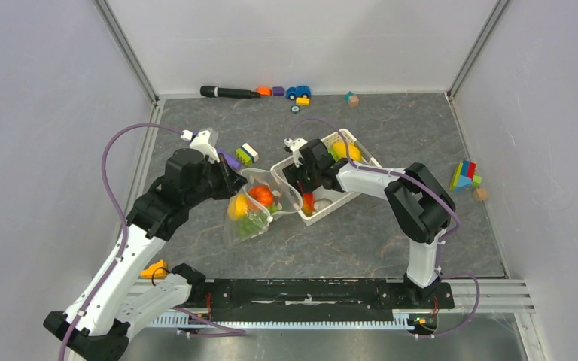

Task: Place the food in the zip-top bag and seal the zipper
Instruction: Pick up the fake fruit from the bin.

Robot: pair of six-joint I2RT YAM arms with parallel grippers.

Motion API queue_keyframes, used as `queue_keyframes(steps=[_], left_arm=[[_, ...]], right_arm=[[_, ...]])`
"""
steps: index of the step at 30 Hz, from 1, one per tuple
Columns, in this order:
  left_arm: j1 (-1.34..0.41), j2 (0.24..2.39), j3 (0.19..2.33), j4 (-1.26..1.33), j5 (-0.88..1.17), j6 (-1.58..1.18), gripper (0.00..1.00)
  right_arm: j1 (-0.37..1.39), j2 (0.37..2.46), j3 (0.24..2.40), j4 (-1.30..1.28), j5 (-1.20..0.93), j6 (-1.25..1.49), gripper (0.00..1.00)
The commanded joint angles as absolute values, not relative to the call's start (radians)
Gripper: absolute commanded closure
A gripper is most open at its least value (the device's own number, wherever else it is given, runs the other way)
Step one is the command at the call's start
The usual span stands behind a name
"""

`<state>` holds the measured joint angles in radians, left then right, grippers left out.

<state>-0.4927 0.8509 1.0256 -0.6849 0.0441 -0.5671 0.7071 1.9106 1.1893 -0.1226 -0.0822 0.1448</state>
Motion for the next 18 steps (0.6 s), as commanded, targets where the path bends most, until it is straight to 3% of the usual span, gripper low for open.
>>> queue_keyframes(steps=[1,4,8,10,18], left_arm=[[-0.488,0.840,1.028,-0.636,0.071,-0.552,0.98],[-0.488,0.843,1.026,-0.634,0.077,-0.554,0.98],[-0.488,0.843,1.026,-0.634,0.090,-0.553,0.98],[-0.488,0.842,1.026,-0.632,0.092,-0.555,0.98],[-0.488,0.847,1.022,-0.625,0.128,-0.558,0.98]], right_arm=[[0.709,1.876,1.206,-0.171,-0.006,0.160,0.29],[0.709,1.847,1.187,-0.177,0.023,0.162,0.37],[0.709,1.833,1.174,-0.173,0.017,0.179,0.69],[0.709,1.818,1.164,-0.153,0.011,0.193,0.79],[0.706,1.682,1.107,-0.072,0.073,0.211,0.94]])
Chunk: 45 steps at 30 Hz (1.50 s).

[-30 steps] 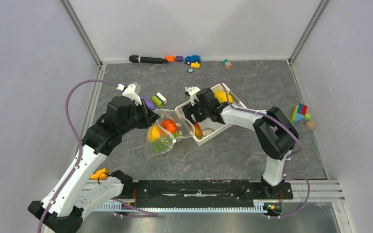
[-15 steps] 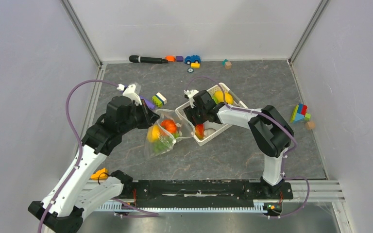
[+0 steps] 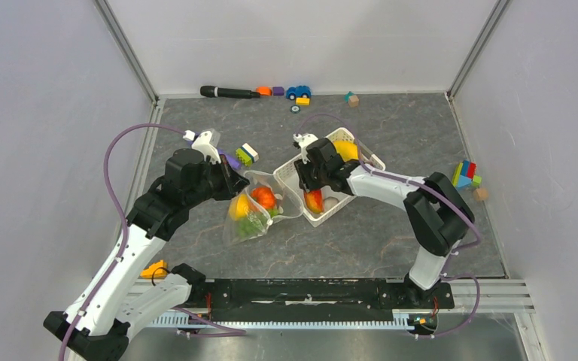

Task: Place the food in the zip-top bag and seal the zipper
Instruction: Pick up the fake fruit from the bin, then place the fake fruit in the zipper food storage bag.

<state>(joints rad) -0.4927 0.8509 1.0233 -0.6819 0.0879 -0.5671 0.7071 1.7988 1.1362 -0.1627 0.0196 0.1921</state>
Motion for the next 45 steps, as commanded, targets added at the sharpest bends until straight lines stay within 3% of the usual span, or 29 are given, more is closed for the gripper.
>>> queue_keyframes(steps=[1,6,14,20,26,36,45], left_arm=[[-0.488,0.850,1.022,-0.623,0.130,-0.559,0.98],[-0.488,0.848,1.020,-0.619,0.144,-0.560,0.98],[-0.488,0.847,1.019,-0.618,0.144,-0.561,0.98],[-0.487,0.853,1.019,-0.618,0.144,-0.562,0.98],[-0.487,0.852,1.019,-0.615,0.159,-0.562,0.98],[-0.487,0.848,1.019,-0.612,0.170,-0.557,0.98],[-0.488,0.848,1.019,-0.612,0.177,-0.556,0.98]], right_arm=[[0.707,1.659,1.094,-0.058,0.085,0.214,0.97],[0.701,1.531,1.019,0.074,0.121,0.215,1.00],[0.715,1.250,0.797,0.460,-0.010,0.192,1.00],[0.857,1.144,0.754,0.581,-0.179,0.096,1.00],[0.940,1.175,0.676,0.842,-0.278,0.095,1.00],[0.986,1.302,0.699,0.913,-0.098,0.008,1.00],[0.986,1.375,0.693,0.916,-0.068,0.009,1.00]])
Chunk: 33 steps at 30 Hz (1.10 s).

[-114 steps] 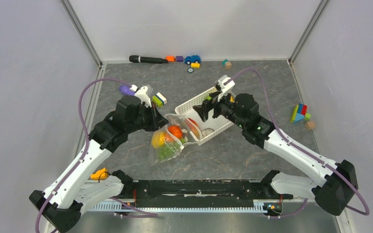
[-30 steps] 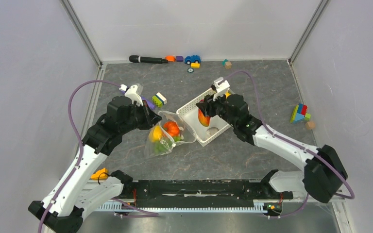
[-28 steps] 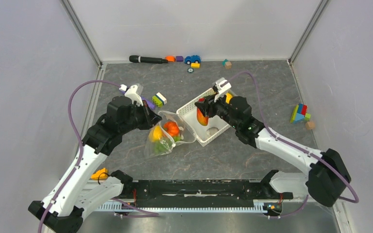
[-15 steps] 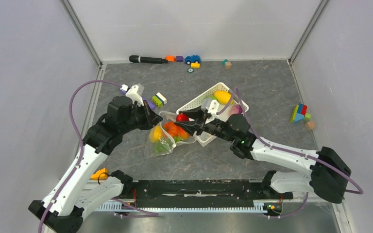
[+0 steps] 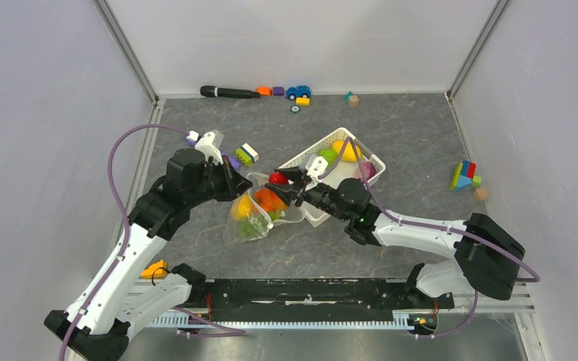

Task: Place the food in the zip-top bag and seal the zipper
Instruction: Place the fake fruit in the zipper food storage bag.

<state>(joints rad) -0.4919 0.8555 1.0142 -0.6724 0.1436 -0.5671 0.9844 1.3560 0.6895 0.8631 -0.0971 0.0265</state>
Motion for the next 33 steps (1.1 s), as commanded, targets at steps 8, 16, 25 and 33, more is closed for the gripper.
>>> queue_keyframes(steps=[8,16,25,33], left_arm=[[-0.487,0.849,1.017,-0.612,0.176,-0.557,0.98],[-0.487,0.847,1.018,-0.612,0.180,-0.556,0.98],[-0.486,0.850,1.014,-0.607,0.197,-0.559,0.98],[-0.487,0.853,1.011,-0.603,0.207,-0.562,0.98]], right_arm=[[0.986,1.404,0.701,0.867,-0.098,0.030,0.97],[0.986,1.417,0.688,0.849,-0.106,0.043,0.94],[0.991,1.429,0.669,0.854,-0.117,0.075,0.91],[1.004,1.428,0.646,0.865,-0.133,0.084,0.82]])
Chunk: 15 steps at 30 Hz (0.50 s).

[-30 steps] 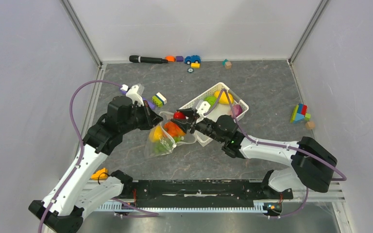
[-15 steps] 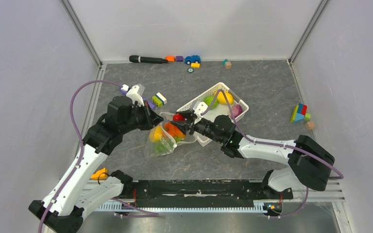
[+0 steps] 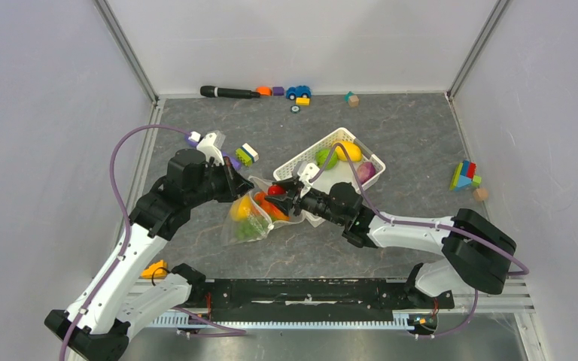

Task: Place the food in the zip-top bag and seal the zipper
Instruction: Place the fake fruit in the zipper food storage bag.

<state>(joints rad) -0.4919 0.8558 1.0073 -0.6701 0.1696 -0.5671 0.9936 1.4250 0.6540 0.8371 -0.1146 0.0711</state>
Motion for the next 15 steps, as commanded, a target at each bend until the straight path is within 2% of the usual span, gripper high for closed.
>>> queue_keyframes(steps=[1,2,6,15], left_arm=[[-0.486,0.853,1.011,-0.603,0.208,-0.563,0.98],[-0.486,0.852,1.010,-0.603,0.208,-0.563,0.98],[-0.488,0.856,1.009,-0.601,0.201,-0.564,0.98],[-0.486,0.862,1.009,-0.601,0.201,-0.563,0.98]], right_arm=[[1.006,1.427,0.646,0.865,-0.133,0.083,0.80],[1.008,1.426,0.644,0.865,-0.134,0.084,0.78],[1.011,1.417,0.644,0.859,-0.136,0.104,0.54],[1.011,1.363,0.644,0.804,-0.147,0.139,0.29]])
